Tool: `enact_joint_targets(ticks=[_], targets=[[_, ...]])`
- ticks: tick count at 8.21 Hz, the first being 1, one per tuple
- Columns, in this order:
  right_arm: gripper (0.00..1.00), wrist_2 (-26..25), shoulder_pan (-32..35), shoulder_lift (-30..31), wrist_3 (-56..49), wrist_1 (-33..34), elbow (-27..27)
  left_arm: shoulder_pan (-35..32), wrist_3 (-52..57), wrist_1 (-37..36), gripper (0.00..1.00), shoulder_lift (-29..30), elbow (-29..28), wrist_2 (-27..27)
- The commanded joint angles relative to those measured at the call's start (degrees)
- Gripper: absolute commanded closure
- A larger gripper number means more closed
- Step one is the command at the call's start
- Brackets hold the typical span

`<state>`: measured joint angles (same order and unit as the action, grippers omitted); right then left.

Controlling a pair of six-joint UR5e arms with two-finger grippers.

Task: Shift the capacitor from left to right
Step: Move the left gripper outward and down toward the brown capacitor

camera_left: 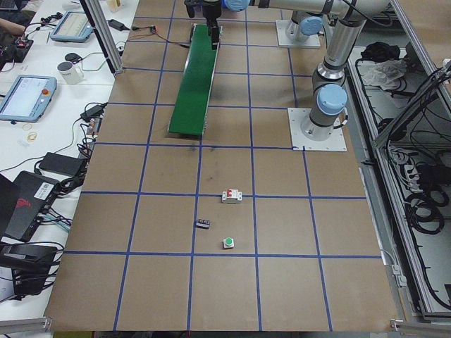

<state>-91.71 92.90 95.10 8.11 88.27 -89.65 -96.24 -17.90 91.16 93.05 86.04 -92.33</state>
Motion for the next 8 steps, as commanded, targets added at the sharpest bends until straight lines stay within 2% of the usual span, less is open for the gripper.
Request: enact_joint_targets(ticks=[1,5,6,8], targets=[[0.00,0.04,0.00,0.00,0.06,0.06,0.00,0.00,0.14,-0.01,0.00,-0.06,0.01,-0.13],[0.00,0.04,0.00,0.00,0.06,0.06,0.00,0.96,0.75,0.25,0.00,-0.06,-0.60,-0.13],[0.00,0.04,0.00,0.00,0.06,0.06,0.00,2.88,5.37,0.25,0.00,-0.06,-0.70,-0.13],[0.00,0.04,0.00,-0.09,0.06,0.06,0.00,11.03,12.51,1.04,0.00,0.38,-0.96,0.04]])
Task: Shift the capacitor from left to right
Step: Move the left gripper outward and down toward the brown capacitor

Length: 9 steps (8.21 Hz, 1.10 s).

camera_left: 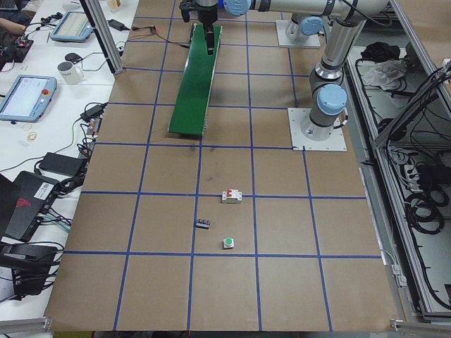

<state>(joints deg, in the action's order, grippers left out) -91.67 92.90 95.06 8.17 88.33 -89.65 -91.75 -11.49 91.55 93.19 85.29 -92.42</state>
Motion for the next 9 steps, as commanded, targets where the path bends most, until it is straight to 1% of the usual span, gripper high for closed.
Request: enact_joint_targets(ticks=[1,2,4,5,6,9], targets=[[0.00,0.00,0.00,-0.06,0.00,0.00,0.00,10.24,11.53,0.65,0.00,0.23,-0.22,0.05],[0.00,0.00,0.00,-0.06,0.00,0.00,0.00,13.41,14.89,0.56,0.00,0.23,-0.30,-0.04],[0.00,0.00,0.00,0.03,0.00,0.00,0.00,21.31,23.23,0.21,0.00,0.32,-0.30,-3.98],[0.00,0.00,0.00,0.03,0.00,0.00,0.00,25.44,24.84,0.12,0.00,1.37,-0.30,-3.65],[0.00,0.00,0.00,0.03,0.00,0.00,0.00,29.14,28.68,-0.14,0.00,1.98,-0.22,-3.64],[0.00,0.00,0.00,0.03,0.00,0.00,0.00,35.75,35.47,-4.69,0.00,5.49,-0.22,-3.38]])
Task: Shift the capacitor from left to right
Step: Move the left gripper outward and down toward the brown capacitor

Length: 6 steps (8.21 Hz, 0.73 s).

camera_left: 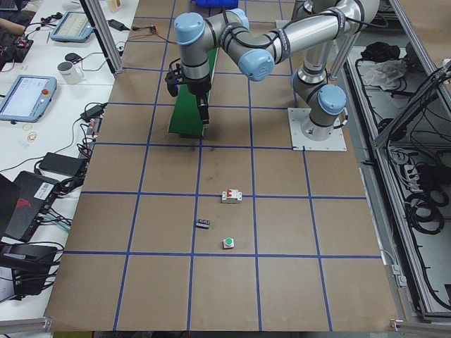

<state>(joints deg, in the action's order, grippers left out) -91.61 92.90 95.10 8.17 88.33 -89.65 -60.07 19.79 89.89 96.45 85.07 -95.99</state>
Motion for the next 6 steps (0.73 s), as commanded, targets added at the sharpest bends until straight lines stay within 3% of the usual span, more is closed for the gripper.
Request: enact_joint_targets(ticks=[1,2,6], targets=[[0.00,-0.06,0.00,0.00,0.00,0.00,0.00,6.78,6.12,-4.09,0.00,3.90,-0.08,1.93],[0.00,-0.06,0.00,0.00,0.00,-0.09,0.00,10.03,9.53,-4.63,0.00,5.74,-0.08,4.47],[0.00,-0.06,0.00,0.00,0.00,0.00,0.00,18.57,23.33,-17.53,0.00,14.52,0.01,4.32]])
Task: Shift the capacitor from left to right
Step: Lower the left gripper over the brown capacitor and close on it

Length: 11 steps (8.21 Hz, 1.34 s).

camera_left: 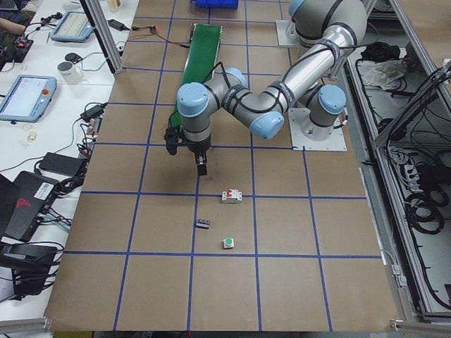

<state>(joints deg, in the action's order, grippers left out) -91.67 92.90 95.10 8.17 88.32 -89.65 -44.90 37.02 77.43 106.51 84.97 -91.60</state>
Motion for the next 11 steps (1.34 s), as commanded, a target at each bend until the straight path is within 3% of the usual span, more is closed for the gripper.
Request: enact_joint_targets(ticks=[1,6,11], targets=[[0.00,0.00,0.00,0.00,0.00,0.01,0.00,5.16,7.52,-8.23,0.00,7.19,0.28,0.02],[0.00,0.09,0.00,0.00,0.00,0.01,0.00,6.23,13.07,-17.91,0.00,16.00,-0.07,0.02],[0.00,0.09,0.00,-0.09,0.09,0.01,0.00,6.23,22.80,-18.28,0.00,19.00,-0.07,-0.33]])
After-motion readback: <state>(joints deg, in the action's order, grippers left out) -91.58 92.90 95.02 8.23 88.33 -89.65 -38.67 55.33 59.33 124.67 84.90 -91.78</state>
